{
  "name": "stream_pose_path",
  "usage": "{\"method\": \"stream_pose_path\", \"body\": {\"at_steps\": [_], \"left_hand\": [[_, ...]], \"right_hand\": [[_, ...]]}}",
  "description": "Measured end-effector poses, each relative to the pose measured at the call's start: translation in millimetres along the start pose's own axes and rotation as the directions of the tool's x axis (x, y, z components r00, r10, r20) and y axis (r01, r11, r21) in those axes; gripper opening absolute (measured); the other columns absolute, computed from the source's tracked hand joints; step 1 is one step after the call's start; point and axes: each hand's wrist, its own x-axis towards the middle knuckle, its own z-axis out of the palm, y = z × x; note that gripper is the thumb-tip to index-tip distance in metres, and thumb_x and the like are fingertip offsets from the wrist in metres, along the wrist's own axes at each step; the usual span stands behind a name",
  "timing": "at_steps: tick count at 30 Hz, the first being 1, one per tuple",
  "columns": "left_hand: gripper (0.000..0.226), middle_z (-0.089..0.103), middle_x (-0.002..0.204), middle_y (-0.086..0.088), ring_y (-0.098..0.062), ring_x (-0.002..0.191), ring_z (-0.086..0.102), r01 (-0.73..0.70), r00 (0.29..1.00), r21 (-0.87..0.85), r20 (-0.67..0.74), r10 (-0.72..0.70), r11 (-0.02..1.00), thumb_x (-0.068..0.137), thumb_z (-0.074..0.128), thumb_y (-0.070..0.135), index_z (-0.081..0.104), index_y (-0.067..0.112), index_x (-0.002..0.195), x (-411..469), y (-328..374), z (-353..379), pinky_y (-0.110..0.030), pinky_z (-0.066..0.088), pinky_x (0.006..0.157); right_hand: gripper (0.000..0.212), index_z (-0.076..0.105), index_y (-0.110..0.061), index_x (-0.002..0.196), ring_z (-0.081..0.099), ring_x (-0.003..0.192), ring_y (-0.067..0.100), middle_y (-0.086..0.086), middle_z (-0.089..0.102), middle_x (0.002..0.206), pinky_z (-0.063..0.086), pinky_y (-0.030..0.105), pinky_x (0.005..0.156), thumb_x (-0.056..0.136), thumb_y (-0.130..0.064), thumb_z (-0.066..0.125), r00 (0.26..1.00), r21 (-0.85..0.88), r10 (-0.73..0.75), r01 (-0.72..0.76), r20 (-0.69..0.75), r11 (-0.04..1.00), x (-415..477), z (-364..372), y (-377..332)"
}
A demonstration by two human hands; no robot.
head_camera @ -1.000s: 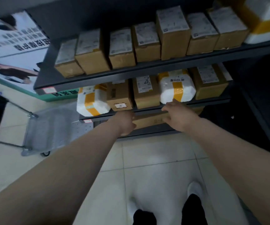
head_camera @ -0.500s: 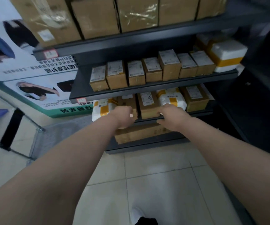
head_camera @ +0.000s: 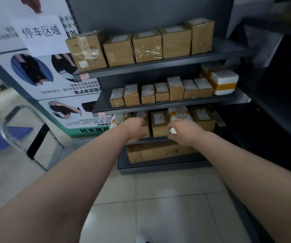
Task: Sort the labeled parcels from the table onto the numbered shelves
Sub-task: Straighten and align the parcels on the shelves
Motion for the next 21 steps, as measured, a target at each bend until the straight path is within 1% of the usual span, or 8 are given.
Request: {"method": "stream_pose_path", "body": {"at_steps": [2,6,9,12,16,21], "left_hand": [[0.057,0.051,0.142,-0.008,-0.025,0.130,0.048,0.006,1.000,-0.006,-0.027,-0.006,1.000,0.094,0.061,0.033,0.042,0.014,0.144,-18,7,-4,-0.037,0.041,0.105],[0.058,0.048,0.144,-0.006,-0.023,0.132,0.046,0.005,0.997,0.002,-0.076,-0.005,1.000,0.093,0.062,0.034,0.041,0.017,0.145,-42,13,-14,-0.038,0.040,0.107],[0.057,0.049,0.144,-0.005,-0.023,0.132,0.045,-0.004,0.995,-0.015,-0.104,0.002,1.000,0.094,0.061,0.033,0.041,0.017,0.144,-56,13,-25,-0.037,0.039,0.107],[0.056,0.049,0.144,-0.006,-0.024,0.132,0.046,-0.022,0.993,-0.016,-0.113,0.020,1.000,0.094,0.060,0.032,0.041,0.016,0.145,-68,11,-35,-0.036,0.040,0.105],[0.054,0.051,0.140,-0.009,-0.024,0.128,0.049,-0.072,0.988,-0.006,-0.138,0.070,0.997,0.095,0.059,0.031,0.041,0.016,0.144,-85,2,-48,-0.033,0.041,0.099],[0.052,0.052,0.140,-0.007,-0.024,0.126,0.050,-0.145,0.977,0.013,-0.155,0.145,0.989,0.095,0.059,0.032,0.044,0.017,0.142,-106,-25,-63,-0.036,0.045,0.099]], "right_hand": [[0.042,0.051,-0.026,0.134,0.048,0.121,0.023,0.002,0.049,0.135,0.044,0.040,0.098,0.094,-0.037,0.055,1.000,-0.010,-0.023,0.023,-0.019,1.000,-17,-5,-6],[0.039,0.053,-0.027,0.131,0.051,0.118,0.023,0.002,0.052,0.133,0.047,0.040,0.095,0.093,-0.038,0.055,0.998,-0.013,-0.042,0.042,-0.045,0.999,-37,-12,-14],[0.041,0.053,-0.025,0.132,0.049,0.120,0.022,0.001,0.051,0.134,0.044,0.039,0.095,0.094,-0.039,0.055,0.997,-0.043,-0.048,0.046,-0.055,0.998,-49,-21,-16],[0.043,0.050,-0.026,0.135,0.049,0.122,0.022,0.001,0.050,0.136,0.044,0.039,0.096,0.094,-0.037,0.055,0.995,-0.044,-0.028,0.024,-0.094,0.999,-58,-31,-21],[0.042,0.050,-0.026,0.133,0.052,0.116,0.020,0.000,0.053,0.131,0.046,0.041,0.096,0.093,-0.039,0.054,0.984,-0.035,0.009,-0.016,-0.177,0.999,-64,-41,-42],[0.044,0.049,-0.027,0.135,0.052,0.117,0.019,-0.002,0.053,0.132,0.045,0.041,0.097,0.094,-0.042,0.053,0.979,-0.018,0.043,-0.048,-0.200,0.999,-69,-47,-83]]}}
